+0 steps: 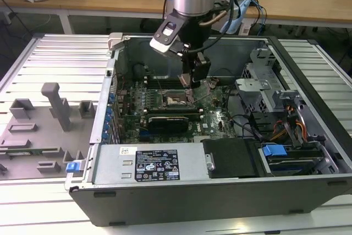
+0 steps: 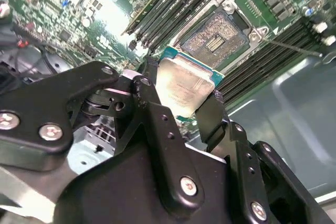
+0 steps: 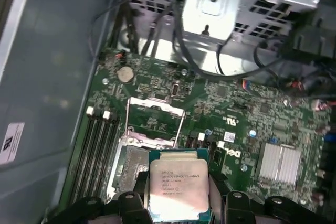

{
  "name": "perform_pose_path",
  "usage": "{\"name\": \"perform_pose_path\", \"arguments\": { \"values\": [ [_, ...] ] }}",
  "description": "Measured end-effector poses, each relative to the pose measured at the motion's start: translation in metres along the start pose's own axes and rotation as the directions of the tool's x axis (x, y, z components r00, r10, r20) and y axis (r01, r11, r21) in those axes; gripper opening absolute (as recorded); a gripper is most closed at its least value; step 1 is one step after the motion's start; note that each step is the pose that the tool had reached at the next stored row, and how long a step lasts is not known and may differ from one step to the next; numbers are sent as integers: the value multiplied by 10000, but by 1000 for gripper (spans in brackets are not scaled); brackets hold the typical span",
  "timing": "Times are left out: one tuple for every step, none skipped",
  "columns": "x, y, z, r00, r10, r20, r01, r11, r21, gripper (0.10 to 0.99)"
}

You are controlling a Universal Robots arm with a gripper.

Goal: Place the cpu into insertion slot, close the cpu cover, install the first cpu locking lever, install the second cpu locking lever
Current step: 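Place the cpu into insertion slot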

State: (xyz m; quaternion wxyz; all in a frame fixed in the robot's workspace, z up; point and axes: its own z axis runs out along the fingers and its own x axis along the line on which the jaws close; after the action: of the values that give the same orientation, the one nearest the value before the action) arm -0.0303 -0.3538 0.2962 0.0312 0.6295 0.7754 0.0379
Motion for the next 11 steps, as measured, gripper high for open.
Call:
{"name": "perform_pose_path", "arguments": {
  "values": [
    [0,0,2,9998,174,17,-174,9998,0,541],
    [0,-1,7,9982,592,59,-592,9982,-1,541],
    [0,-1,12,9963,853,84,-853,9964,-3,541],
    [0,-2,17,9946,1032,103,-1032,9947,-4,541],
    [1,-7,37,9919,1263,124,-1263,9920,-7,541],
    [4,-14,49,9917,1279,126,-1279,9918,-7,541],
    [7,-25,62,9917,1282,126,-1282,9918,-8,541],
    [14,-45,85,9917,1281,127,-1281,9918,-10,541],
    [18,-61,101,9917,1281,128,-1281,9918,-21,541],
    [22,-76,113,9917,1281,129,-1281,9918,-31,541],
    [29,-104,138,9917,1280,131,-1279,9918,-73,541]
  ]
}}
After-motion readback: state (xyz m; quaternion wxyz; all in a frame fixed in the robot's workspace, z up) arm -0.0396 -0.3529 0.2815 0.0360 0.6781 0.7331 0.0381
